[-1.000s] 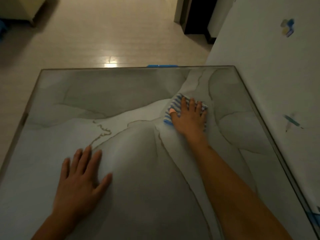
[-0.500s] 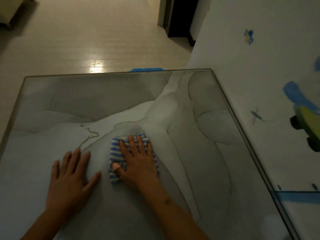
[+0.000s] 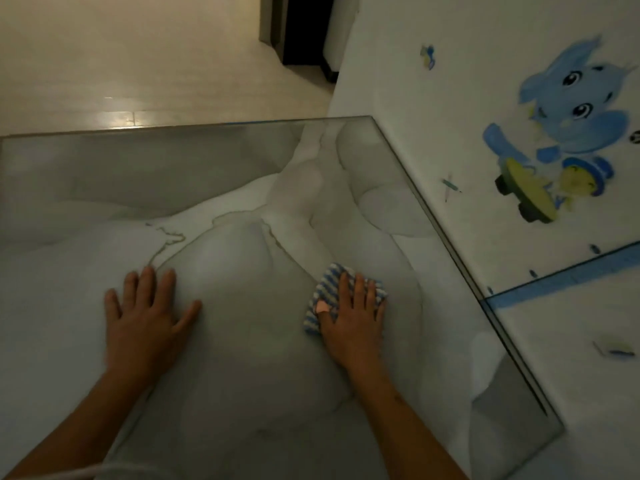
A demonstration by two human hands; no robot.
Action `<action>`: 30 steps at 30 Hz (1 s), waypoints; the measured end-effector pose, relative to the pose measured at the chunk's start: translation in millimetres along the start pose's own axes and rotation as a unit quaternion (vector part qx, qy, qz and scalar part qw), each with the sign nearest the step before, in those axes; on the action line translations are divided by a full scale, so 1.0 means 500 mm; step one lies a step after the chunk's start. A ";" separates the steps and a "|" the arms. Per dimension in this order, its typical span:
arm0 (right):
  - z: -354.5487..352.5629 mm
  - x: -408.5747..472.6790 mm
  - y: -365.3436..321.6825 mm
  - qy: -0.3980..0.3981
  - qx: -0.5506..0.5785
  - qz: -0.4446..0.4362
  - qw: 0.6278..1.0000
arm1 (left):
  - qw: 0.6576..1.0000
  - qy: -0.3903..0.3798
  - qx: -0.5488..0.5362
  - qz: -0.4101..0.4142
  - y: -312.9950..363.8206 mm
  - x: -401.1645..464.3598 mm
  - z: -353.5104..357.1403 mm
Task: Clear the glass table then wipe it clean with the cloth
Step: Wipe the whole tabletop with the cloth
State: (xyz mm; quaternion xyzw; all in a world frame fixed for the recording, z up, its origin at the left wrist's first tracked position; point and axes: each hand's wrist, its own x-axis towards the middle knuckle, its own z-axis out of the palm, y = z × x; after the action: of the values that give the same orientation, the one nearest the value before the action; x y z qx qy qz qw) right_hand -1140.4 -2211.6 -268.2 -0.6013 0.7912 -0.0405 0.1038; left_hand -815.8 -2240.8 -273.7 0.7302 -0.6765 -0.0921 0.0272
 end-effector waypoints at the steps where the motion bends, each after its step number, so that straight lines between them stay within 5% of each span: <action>1: 0.006 -0.032 -0.007 -0.007 -0.003 -0.008 1.000 | 1.000 -0.002 -0.001 0.001 0.002 -0.002 -0.001; 7: 0.043 -0.199 -0.093 -0.028 -0.006 -0.074 0.997 | 0.999 -0.035 0.023 0.018 0.016 -0.016 -0.026; 16: 0.070 -0.362 -0.125 -0.034 -0.004 -0.082 0.996 | 0.979 -0.064 0.008 0.195 0.186 -0.202 -0.038; 25: 0.030 -0.451 0.017 -0.035 0.062 0.005 0.997 | 0.967 -0.155 0.043 0.198 0.295 -0.326 -0.018; 30: -0.022 -0.459 0.050 -0.079 0.109 0.100 0.986 | 0.941 -0.229 -0.062 0.241 0.352 -0.365 -0.060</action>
State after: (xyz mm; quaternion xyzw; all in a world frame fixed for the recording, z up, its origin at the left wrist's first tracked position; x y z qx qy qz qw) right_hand -1107.8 -1985.0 -235.8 -0.5054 0.8275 -0.0685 0.2346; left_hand -996.2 -2076.7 -197.6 0.5016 -0.8128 -0.2895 -0.0622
